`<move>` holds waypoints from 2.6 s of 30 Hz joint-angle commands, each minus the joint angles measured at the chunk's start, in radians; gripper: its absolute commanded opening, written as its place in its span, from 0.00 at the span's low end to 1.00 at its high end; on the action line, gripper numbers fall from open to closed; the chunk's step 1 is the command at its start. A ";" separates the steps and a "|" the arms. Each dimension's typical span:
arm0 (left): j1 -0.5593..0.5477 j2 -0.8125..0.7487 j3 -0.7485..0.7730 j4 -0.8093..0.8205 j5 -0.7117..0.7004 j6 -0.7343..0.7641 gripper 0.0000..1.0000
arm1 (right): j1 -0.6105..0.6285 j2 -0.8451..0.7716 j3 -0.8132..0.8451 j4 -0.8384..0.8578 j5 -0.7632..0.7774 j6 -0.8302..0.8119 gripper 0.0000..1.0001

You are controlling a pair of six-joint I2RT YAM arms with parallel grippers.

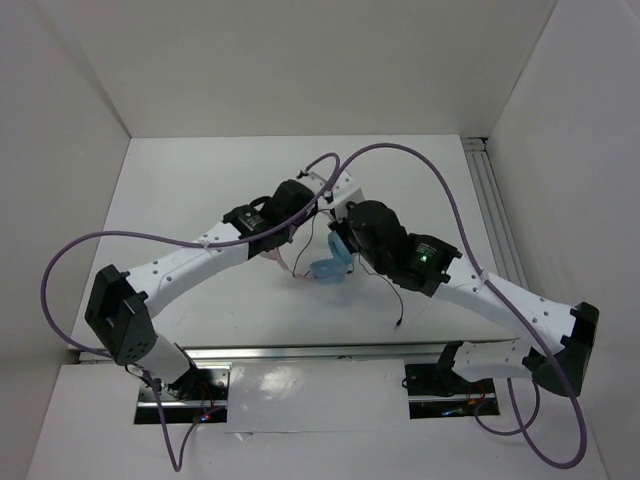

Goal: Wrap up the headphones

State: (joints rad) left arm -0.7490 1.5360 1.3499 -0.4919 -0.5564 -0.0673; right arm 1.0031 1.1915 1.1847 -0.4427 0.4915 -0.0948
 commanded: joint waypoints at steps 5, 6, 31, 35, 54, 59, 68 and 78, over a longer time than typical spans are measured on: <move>-0.139 -0.102 -0.093 -0.103 0.176 0.052 0.00 | -0.161 -0.044 0.000 0.042 0.059 -0.022 0.00; -0.148 -0.146 -0.116 -0.103 0.190 0.052 0.00 | -0.161 -0.044 0.000 0.042 0.059 -0.022 0.00; -0.273 -0.476 -0.028 -0.341 0.191 -0.101 0.00 | -0.415 -0.033 -0.120 0.217 -0.197 0.086 0.00; -0.273 -0.487 0.069 -0.341 0.179 -0.144 0.00 | -0.458 0.005 -0.151 0.265 -0.315 0.116 0.00; -0.273 -0.527 0.157 -0.152 -0.066 -0.425 0.00 | -0.382 0.464 -0.390 1.191 -1.056 0.372 0.32; -0.273 -0.550 0.164 -0.188 -0.341 -0.486 0.00 | -0.382 0.670 -0.450 1.407 -1.093 0.458 0.13; 0.109 -0.475 0.144 -0.106 -0.168 -0.427 0.00 | -0.285 0.835 -0.503 1.530 -1.041 0.494 0.05; 0.352 -0.226 0.206 -0.065 -0.112 -0.447 0.00 | 0.003 0.461 -0.602 1.164 -0.483 0.443 0.00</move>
State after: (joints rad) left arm -0.4141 1.2854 1.4971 -0.6796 -0.6743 -0.4755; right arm 0.9195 1.8027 0.5896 0.8433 -0.2562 0.3786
